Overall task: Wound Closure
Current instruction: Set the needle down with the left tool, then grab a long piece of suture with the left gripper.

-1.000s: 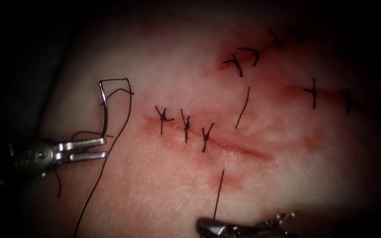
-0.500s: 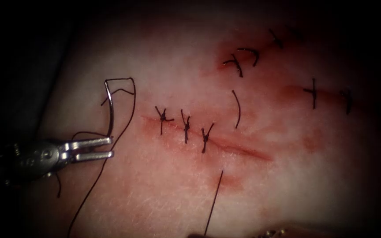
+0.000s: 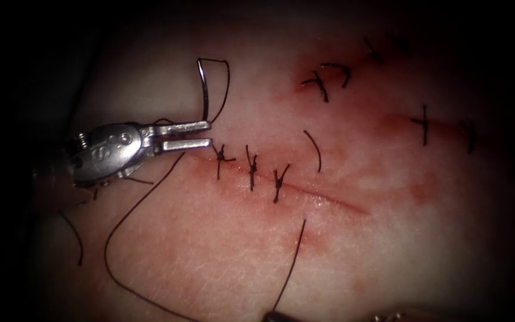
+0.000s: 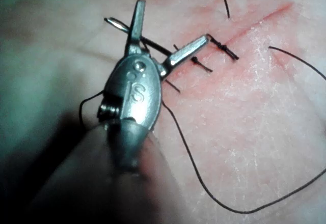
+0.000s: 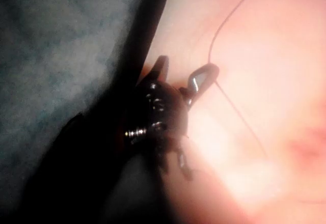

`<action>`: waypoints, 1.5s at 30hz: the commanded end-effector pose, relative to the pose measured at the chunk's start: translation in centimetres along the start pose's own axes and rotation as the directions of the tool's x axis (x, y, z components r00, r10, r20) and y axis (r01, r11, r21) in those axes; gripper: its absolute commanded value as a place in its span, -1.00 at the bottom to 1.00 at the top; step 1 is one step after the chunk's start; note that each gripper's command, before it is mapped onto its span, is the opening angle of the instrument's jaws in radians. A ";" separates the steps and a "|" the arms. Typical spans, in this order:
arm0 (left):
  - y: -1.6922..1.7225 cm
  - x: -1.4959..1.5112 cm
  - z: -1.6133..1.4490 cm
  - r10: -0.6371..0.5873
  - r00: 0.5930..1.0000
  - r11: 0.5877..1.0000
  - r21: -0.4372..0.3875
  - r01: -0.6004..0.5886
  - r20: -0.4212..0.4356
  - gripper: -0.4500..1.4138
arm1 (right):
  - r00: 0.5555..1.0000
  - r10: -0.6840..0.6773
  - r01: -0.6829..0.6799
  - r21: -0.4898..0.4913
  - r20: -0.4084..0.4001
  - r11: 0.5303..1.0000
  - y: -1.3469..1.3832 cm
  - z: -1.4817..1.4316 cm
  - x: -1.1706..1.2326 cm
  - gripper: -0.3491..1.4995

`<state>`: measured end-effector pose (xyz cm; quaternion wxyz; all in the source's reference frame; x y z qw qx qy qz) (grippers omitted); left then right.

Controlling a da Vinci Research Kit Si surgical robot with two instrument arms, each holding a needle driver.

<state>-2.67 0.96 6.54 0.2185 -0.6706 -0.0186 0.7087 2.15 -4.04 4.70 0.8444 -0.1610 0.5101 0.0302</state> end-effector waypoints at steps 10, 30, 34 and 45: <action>-0.45 -0.21 -0.71 -0.175 0.973 0.980 0.118 0.158 0.150 0.46 | 1.000 0.029 -0.029 0.001 -0.011 1.000 -0.04 -0.05 -0.07 0.96; 0.99 0.16 -1.31 0.348 0.811 0.891 -0.434 -0.131 0.471 -0.06 | 0.982 0.171 -0.174 -0.042 -0.082 0.984 0.39 -0.42 -0.09 0.96; 1.22 -0.04 -1.29 0.511 0.721 0.818 -0.523 -0.240 0.469 -0.15 | 0.982 0.171 -0.175 -0.042 -0.082 0.984 0.40 -0.41 -0.11 0.95; 1.44 -0.09 -0.99 0.653 0.582 0.721 -0.633 -0.282 0.484 -0.15 | 0.982 0.168 -0.172 -0.043 -0.083 0.984 0.38 -0.38 -0.17 0.95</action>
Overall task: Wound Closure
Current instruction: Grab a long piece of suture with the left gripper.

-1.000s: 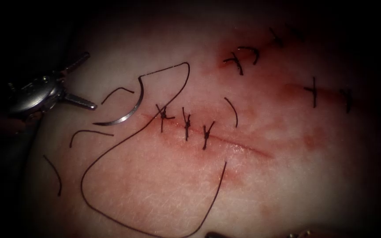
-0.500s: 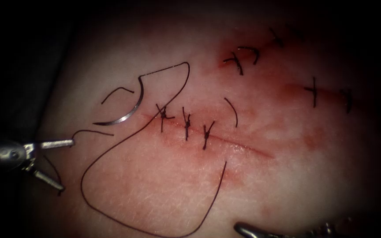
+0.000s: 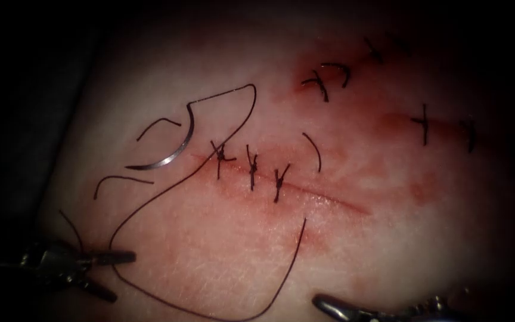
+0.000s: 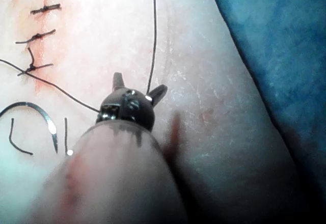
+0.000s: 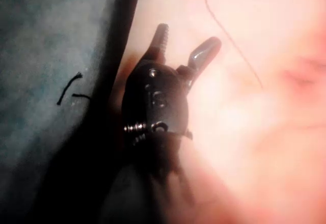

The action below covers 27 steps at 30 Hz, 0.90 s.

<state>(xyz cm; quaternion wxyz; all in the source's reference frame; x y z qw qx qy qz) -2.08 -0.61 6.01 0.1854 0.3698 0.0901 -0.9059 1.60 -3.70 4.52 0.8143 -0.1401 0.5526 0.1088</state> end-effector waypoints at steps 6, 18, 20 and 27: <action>0.05 -0.18 0.22 0.042 0.995 0.996 -0.082 -0.035 0.088 -0.15 | 1.000 0.000 0.000 0.002 -0.004 1.000 -0.12 0.05 -0.04 0.93; -0.22 -0.28 0.24 0.025 0.994 0.996 -0.093 -0.015 0.106 -1.00 | 1.000 0.018 -0.018 0.006 -0.004 1.000 0.01 0.04 0.14 0.86; -0.30 -0.23 0.14 -0.008 0.997 1.000 -0.026 0.010 0.078 -1.00 | 1.000 0.029 -0.029 0.008 0.000 1.000 0.10 0.04 0.23 0.76; -0.62 0.04 -0.29 -0.025 0.997 0.982 0.184 0.039 -0.078 -1.00 | 0.995 0.097 -0.098 0.012 0.036 0.995 0.77 0.37 0.35 0.53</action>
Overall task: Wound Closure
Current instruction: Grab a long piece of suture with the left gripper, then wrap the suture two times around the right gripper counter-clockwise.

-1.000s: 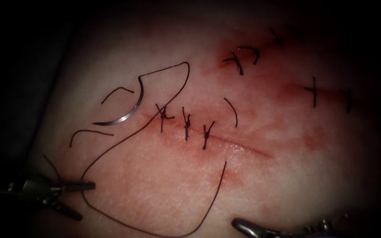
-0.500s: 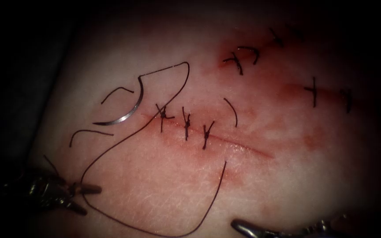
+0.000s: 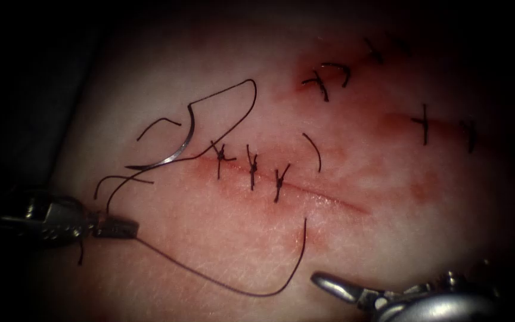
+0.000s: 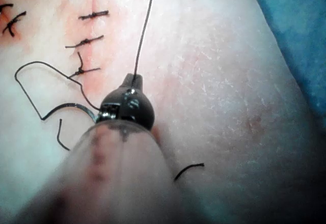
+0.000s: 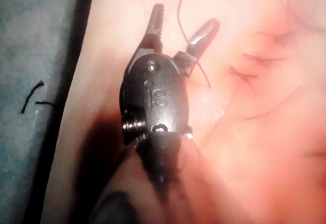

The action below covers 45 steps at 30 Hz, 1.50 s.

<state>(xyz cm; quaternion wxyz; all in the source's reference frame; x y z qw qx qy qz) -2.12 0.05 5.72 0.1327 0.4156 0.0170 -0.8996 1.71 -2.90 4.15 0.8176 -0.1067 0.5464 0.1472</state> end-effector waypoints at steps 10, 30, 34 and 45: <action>-0.38 0.33 0.14 0.025 0.988 0.992 0.126 -0.005 -0.152 -1.00 | 0.987 -0.053 0.025 0.178 0.151 0.984 0.58 0.72 -0.44 -1.00; -0.98 0.06 1.00 -0.132 0.947 0.890 0.386 0.243 -0.292 -1.00 | 0.962 0.223 -0.189 0.202 -0.160 0.961 0.64 1.01 -0.32 -1.00; -0.87 -0.02 1.22 -0.145 0.947 0.881 0.398 0.255 -0.287 -1.00 | 0.922 0.296 -0.266 0.146 -0.250 0.953 0.65 1.01 -0.23 -1.00; -0.20 0.19 1.50 -0.146 0.956 0.859 0.446 0.250 -0.254 -1.00 | 0.964 0.268 -0.254 -0.335 -0.007 0.907 0.69 1.02 -0.33 -1.00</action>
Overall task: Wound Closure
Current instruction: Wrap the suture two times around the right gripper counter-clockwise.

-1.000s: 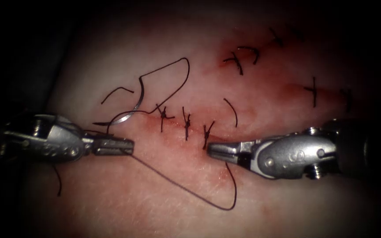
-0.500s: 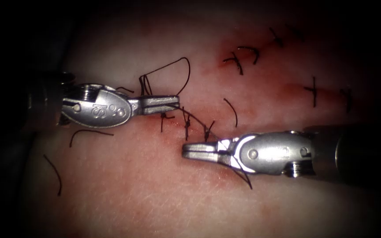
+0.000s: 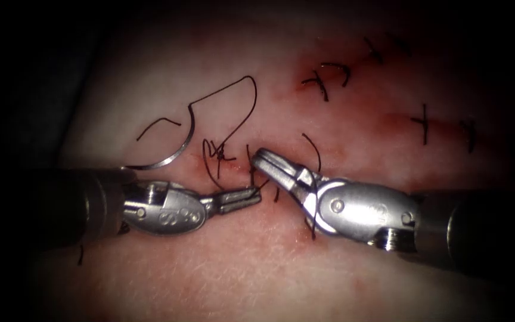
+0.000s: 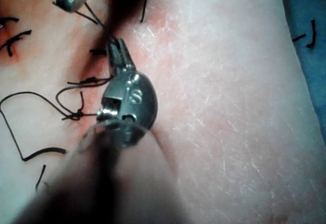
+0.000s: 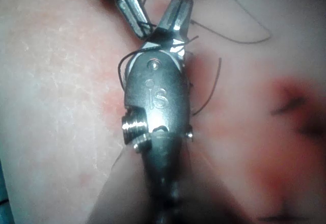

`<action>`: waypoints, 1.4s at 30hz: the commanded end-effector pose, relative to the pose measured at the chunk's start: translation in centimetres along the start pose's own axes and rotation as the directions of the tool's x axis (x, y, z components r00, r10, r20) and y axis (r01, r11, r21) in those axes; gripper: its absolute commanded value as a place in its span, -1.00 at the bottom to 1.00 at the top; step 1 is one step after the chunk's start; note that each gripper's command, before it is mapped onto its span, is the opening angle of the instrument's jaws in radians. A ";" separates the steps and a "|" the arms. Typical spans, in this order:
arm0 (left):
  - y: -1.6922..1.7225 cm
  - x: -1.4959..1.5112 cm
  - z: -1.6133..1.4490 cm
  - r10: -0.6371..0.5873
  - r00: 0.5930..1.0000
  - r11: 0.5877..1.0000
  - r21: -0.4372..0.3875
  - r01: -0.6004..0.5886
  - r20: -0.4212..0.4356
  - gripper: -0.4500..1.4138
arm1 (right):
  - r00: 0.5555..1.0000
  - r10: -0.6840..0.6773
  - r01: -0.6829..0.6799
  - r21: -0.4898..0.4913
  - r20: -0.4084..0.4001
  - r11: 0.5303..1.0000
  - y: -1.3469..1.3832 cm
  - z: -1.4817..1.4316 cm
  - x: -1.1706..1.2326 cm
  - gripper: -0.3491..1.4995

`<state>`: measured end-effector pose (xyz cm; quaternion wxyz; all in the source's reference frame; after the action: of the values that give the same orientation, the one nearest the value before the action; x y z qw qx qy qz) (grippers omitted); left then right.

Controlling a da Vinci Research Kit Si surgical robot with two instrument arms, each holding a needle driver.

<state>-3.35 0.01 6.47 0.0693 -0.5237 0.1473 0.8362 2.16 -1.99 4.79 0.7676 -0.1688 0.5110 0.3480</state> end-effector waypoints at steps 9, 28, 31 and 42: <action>0.14 0.35 -0.01 0.026 1.000 1.000 0.011 -0.026 0.014 -1.00 | 0.956 0.113 -0.116 -0.003 0.269 0.993 0.00 0.31 -0.09 0.18; -0.52 0.82 -0.15 0.202 0.974 0.979 -0.011 -0.202 0.099 -1.00 | 0.826 0.011 -0.272 0.381 0.564 0.883 -0.16 0.23 -0.82 0.33; -0.62 0.74 0.00 0.205 0.973 0.979 -0.027 -0.204 0.109 -1.00 | 0.853 0.020 -0.307 0.470 0.521 0.827 -0.15 0.25 -0.80 0.33; -0.70 0.23 0.52 0.242 0.961 0.953 -0.218 -0.209 0.137 -1.00 | 0.972 0.174 -0.230 0.796 0.158 0.560 0.04 0.20 -0.92 -0.38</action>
<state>-3.63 0.84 6.40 -0.0742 -0.4350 0.1085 0.8908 1.96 -2.10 5.62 0.7105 0.2694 0.6290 0.1641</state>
